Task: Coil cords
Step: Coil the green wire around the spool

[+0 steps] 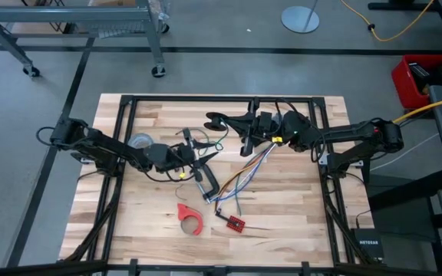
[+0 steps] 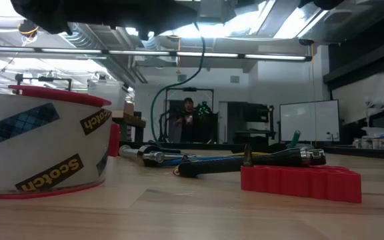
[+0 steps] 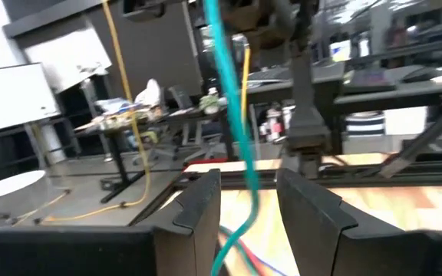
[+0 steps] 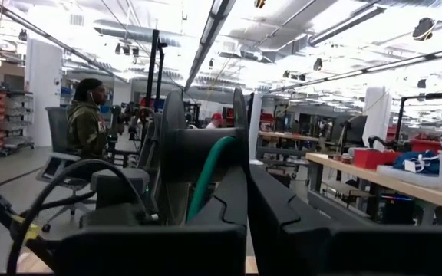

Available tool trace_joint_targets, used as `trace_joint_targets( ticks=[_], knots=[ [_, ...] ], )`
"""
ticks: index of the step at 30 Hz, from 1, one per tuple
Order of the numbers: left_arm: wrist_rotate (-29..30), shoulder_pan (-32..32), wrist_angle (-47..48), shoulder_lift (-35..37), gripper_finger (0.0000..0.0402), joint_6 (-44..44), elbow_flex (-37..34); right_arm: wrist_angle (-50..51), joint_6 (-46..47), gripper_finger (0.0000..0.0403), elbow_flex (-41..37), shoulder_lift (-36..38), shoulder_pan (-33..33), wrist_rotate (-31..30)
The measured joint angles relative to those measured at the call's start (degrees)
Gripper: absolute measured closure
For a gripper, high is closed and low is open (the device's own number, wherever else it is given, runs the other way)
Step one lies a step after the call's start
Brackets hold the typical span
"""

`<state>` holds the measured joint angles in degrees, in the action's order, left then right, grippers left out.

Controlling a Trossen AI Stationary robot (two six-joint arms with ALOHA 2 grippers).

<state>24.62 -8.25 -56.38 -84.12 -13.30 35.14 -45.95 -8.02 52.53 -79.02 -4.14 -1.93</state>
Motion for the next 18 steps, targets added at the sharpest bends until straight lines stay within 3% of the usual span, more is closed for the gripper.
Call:
trace_joint_targets(
  ticks=[7, 15, 18],
  knots=[
    [-0.07, 0.11, -0.04, 0.00, 0.0292, 0.02, 0.00, 0.02, -0.01, 0.0403, 0.00, 0.00, -0.02, 0.00],
    [-0.03, 0.11, -0.02, 0.00, 0.0388, -0.02, 0.00, 0.34, 0.00, 0.0403, 0.00, 0.00, 0.00, 0.00],
    [0.66, 0.11, 0.06, 0.00, 0.0394, 1.04, 0.00, 1.63, 0.05, 0.0403, 0.00, 0.00, 0.00, 0.00]
  ],
)
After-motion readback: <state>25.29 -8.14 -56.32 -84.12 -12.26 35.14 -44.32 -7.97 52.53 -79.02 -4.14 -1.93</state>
